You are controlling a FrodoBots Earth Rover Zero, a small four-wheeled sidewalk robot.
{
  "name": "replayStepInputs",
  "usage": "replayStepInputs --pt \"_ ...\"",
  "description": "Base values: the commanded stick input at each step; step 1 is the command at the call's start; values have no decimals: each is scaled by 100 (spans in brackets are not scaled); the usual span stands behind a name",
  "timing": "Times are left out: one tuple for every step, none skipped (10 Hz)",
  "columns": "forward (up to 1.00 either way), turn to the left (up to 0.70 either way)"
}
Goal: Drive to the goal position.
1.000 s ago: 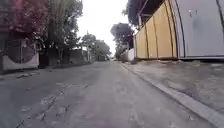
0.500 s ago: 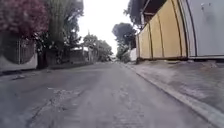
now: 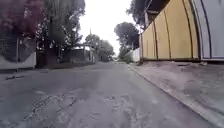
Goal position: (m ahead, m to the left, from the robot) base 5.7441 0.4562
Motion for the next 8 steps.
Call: replayStepInputs --pt "100 0" --pt "100 -3" --pt "100 -30" --pt "100 -40" --pt "100 -40" --pt "100 -27" --pt "100 0" --pt "100 0"
